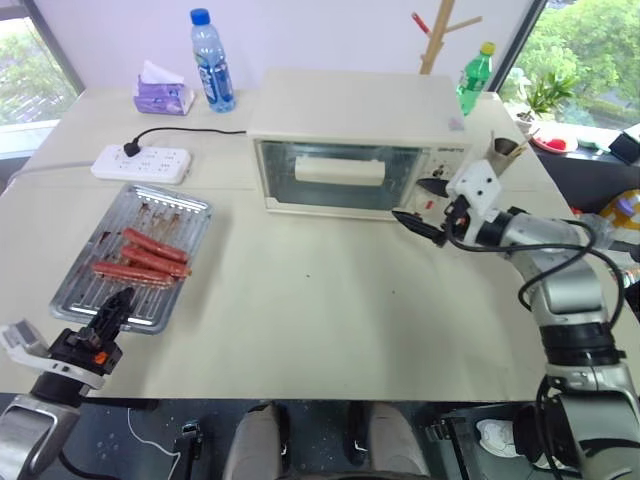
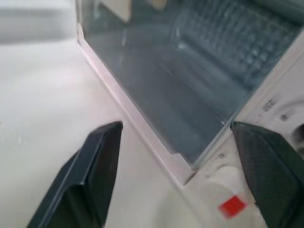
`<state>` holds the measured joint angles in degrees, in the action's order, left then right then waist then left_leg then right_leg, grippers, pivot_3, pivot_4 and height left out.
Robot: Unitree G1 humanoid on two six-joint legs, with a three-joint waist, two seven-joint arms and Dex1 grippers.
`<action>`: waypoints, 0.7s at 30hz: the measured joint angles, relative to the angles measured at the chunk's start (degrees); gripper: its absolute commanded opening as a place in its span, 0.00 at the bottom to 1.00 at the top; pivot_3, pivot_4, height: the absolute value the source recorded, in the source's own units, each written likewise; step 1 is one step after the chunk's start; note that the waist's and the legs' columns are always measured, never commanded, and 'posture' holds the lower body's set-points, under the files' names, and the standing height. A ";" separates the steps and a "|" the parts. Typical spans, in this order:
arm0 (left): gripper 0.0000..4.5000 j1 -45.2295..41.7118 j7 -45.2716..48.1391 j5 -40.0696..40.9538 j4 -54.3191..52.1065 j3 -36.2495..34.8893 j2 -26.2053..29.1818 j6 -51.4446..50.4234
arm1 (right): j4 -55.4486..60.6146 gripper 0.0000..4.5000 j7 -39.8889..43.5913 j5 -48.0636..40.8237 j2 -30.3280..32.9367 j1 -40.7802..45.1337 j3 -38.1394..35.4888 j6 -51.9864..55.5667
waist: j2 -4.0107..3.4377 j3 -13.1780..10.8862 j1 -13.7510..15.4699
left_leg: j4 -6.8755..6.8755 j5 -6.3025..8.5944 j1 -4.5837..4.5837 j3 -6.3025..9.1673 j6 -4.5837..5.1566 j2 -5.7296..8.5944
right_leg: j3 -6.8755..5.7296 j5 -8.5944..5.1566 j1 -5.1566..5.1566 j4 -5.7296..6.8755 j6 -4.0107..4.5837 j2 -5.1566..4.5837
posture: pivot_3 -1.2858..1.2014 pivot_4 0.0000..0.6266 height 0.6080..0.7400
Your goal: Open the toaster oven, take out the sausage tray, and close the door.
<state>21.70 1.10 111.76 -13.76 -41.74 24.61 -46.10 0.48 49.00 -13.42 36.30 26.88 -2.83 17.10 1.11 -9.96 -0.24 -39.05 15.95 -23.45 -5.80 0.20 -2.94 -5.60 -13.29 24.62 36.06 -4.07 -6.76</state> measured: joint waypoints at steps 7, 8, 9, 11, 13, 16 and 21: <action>0.00 0.89 2.36 0.00 1.05 2.15 4.91 -4.81 | 6.24 0.82 5.00 -2.34 2.95 -7.01 0.68 1.33 | -0.07 -0.05 -0.43 | -0.01 0.03 -0.01 -0.06 0.02 -0.01 | 0.00 0.00 0.01 -0.10 -0.01 -0.06 | 0.52 0.24 0.87; 0.00 1.10 2.74 0.00 1.50 2.62 5.73 -5.73 | 6.69 0.82 5.70 -2.75 3.55 -7.15 0.56 1.34 | -0.07 -0.04 -0.49 | -0.01 0.03 0.00 -0.06 0.02 -0.02 | 0.00 0.00 0.02 -0.09 -0.01 -0.06 | 0.52 0.24 0.87; 0.00 1.30 3.59 0.00 2.21 3.20 7.21 -7.14 | 7.31 0.82 6.59 -3.31 4.41 -7.25 0.43 1.37 | -0.07 -0.05 -0.44 | -0.01 0.03 -0.01 -0.05 0.01 -0.03 | 0.00 0.00 0.04 -0.09 -0.02 -0.05 | 0.52 0.24 0.87; 0.00 1.83 4.82 0.00 2.83 3.87 9.95 -9.07 | 7.78 0.82 7.38 -3.85 5.61 -7.22 -0.02 1.56 | -0.07 -0.05 -0.41 | 0.01 0.03 0.00 -0.04 0.01 -0.04 | 0.00 -0.01 0.04 -0.10 -0.01 -0.04 | 0.52 0.24 0.87; 0.00 1.48 5.95 0.00 4.11 4.10 11.82 -10.23 | 7.78 0.82 6.83 -4.33 5.56 -6.94 -0.29 2.47 | -0.10 -0.06 -0.40 | 0.01 0.04 -0.01 -0.04 -0.01 -0.07 | 0.00 -0.01 0.06 -0.11 -0.01 -0.05 | 0.52 0.24 0.87; 0.00 -0.08 6.27 0.00 6.18 4.31 12.89 -10.36 | 7.77 0.82 5.68 -4.77 5.18 -6.10 -0.28 3.70 | -0.12 -0.07 -0.41 | 0.01 0.05 -0.01 -0.04 -0.03 -0.09 | 0.00 -0.01 0.07 -0.12 -0.01 -0.08 | 0.52 0.24 0.87; 0.00 -0.84 6.29 -0.01 7.03 4.37 12.97 -9.63 | 7.77 0.82 3.76 -4.85 3.75 -5.41 -0.07 3.88 | -0.12 -0.08 -0.44 | 0.08 0.10 -0.04 -0.05 -0.10 -0.09 | 0.00 -0.01 0.07 -0.22 -0.01 -0.09 | 0.52 0.24 0.87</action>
<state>20.86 7.40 111.75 -6.74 -37.37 37.58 -55.74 8.25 52.76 -18.27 40.05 21.47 -2.90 20.98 0.99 -10.03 -0.68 -38.97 16.06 -23.49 -5.85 0.10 -3.04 -5.60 -13.30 24.69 35.84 -4.08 -6.86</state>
